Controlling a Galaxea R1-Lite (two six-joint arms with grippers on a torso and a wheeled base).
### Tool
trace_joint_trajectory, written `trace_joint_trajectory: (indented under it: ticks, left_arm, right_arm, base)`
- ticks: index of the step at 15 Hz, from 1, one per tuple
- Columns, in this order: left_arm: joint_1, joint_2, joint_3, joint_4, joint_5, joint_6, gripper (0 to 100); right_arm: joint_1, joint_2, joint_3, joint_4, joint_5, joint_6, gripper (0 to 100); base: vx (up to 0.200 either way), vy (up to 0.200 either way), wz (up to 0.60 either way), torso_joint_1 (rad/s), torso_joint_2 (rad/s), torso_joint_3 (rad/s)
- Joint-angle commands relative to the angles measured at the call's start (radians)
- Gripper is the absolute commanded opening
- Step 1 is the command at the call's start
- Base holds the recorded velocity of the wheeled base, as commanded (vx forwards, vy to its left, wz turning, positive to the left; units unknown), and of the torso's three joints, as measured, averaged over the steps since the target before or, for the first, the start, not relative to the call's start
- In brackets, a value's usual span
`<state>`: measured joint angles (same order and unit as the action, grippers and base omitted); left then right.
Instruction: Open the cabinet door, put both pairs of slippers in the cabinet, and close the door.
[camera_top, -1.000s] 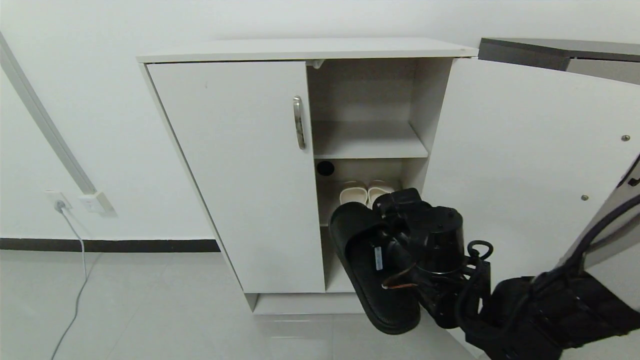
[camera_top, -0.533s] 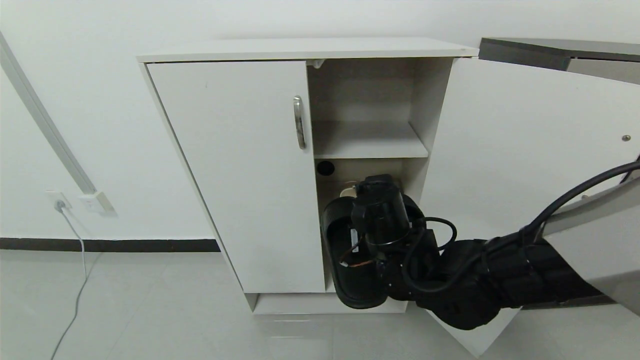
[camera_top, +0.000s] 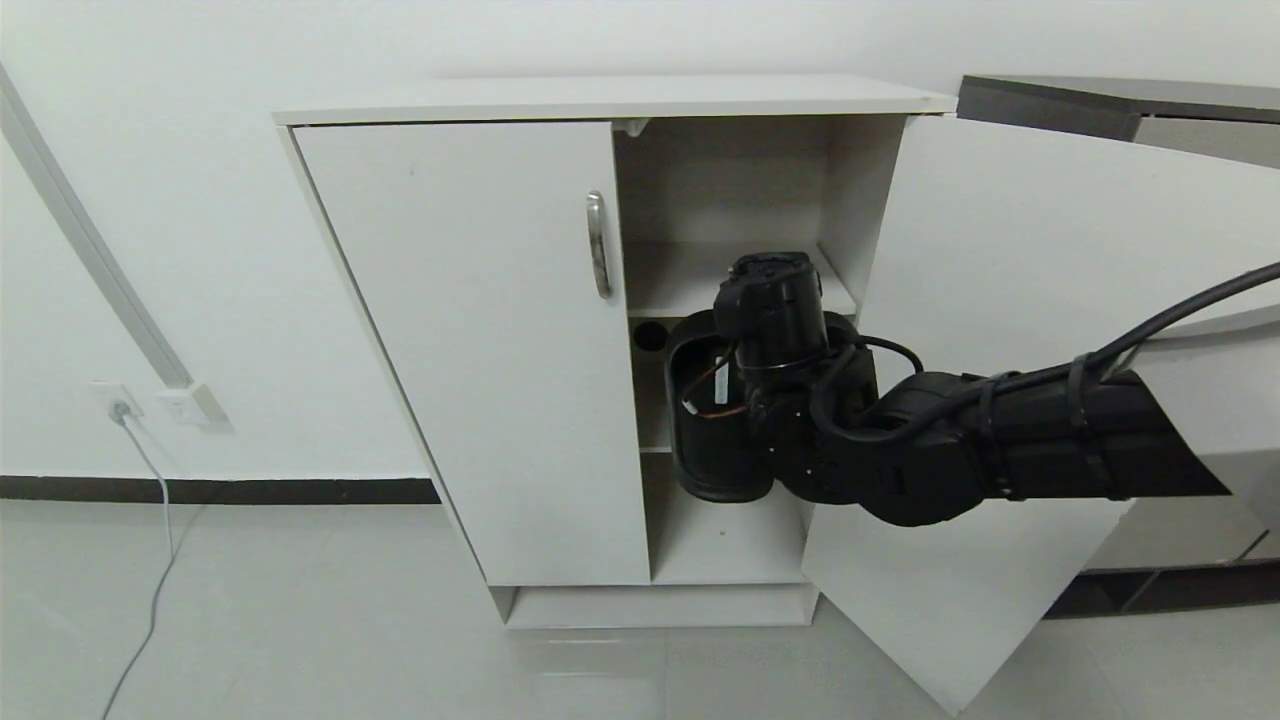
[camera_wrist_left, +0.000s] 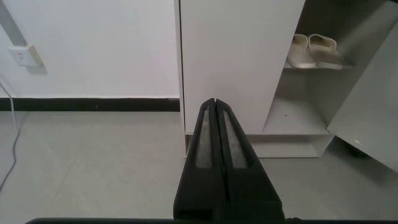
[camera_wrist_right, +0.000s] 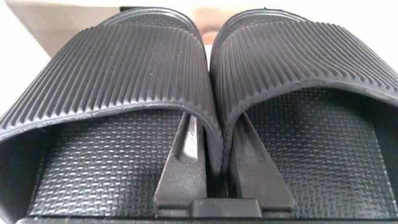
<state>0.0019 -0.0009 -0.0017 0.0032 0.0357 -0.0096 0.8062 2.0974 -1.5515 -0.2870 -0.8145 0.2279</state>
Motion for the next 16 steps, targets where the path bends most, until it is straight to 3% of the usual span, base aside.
trace_joint_trajectory:
  ticks: [1,6,16]
  left_arm:
    - [0.001,0.001,0.0,0.0,0.0,-0.001,0]
    - [0.001,0.001,0.0,0.0,0.0,-0.001,0]
    - [0.001,0.001,0.0,0.0,0.0,-0.001,0]
  right_arm:
    - [-0.005,0.001,-0.012,0.0,0.003,-0.001,0]
    - [-0.009,-0.02,-0.01,-0.001,0.003,-0.012,0]
    - [-0.009,-0.022,0.005,-0.004,-0.002,-0.015,0]
  base:
    - [0.0,0.0,0.0,0.0,0.0,0.0]
    - [0.0,0.0,0.0,0.0,0.0,0.0]
    - [0.2,0.0,0.0,0.003,0.0,0.003]
